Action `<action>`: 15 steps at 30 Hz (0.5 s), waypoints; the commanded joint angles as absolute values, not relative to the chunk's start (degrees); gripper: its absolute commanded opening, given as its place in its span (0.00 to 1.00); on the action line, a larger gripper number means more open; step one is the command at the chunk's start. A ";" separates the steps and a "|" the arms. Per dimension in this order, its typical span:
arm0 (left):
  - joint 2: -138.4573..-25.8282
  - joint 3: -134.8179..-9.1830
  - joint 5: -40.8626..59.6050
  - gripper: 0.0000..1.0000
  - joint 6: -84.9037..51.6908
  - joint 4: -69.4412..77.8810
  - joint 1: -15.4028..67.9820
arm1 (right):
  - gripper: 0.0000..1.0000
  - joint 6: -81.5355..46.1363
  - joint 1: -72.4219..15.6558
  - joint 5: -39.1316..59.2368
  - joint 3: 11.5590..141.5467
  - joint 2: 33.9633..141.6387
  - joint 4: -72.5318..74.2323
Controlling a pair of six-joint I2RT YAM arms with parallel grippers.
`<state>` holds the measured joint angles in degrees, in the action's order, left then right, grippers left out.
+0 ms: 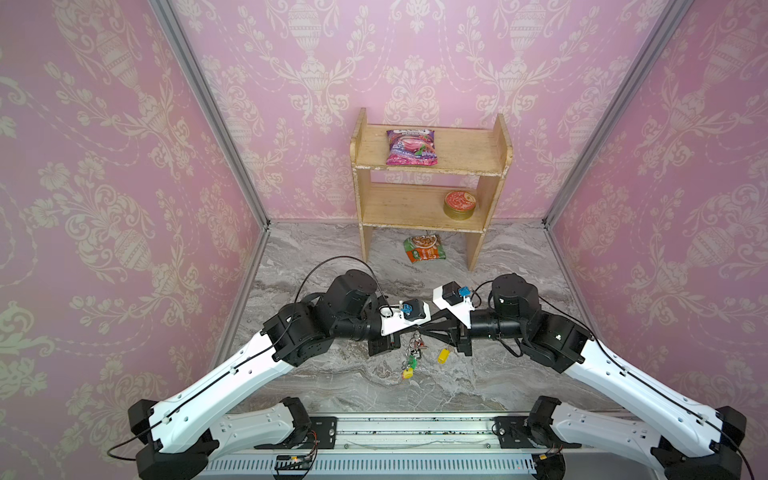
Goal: Put the keys on the keyring
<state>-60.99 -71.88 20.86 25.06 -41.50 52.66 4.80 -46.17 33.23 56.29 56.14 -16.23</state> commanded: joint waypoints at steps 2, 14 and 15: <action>-60.38 -74.31 20.79 0.00 26.63 -39.90 53.17 | 0.14 5.92 -46.56 33.76 58.09 57.07 -16.08; -60.05 -74.31 20.60 0.00 26.63 -39.68 53.25 | 0.15 6.34 -46.52 33.59 58.24 57.22 -17.23; -60.03 -74.35 20.63 0.00 26.58 -39.64 53.19 | 0.16 6.33 -46.57 33.58 58.12 57.22 -17.16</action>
<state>-60.97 -71.92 19.97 25.26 -41.69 52.71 5.26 -46.28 33.23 56.86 56.84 -16.91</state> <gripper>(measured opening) 0.044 0.151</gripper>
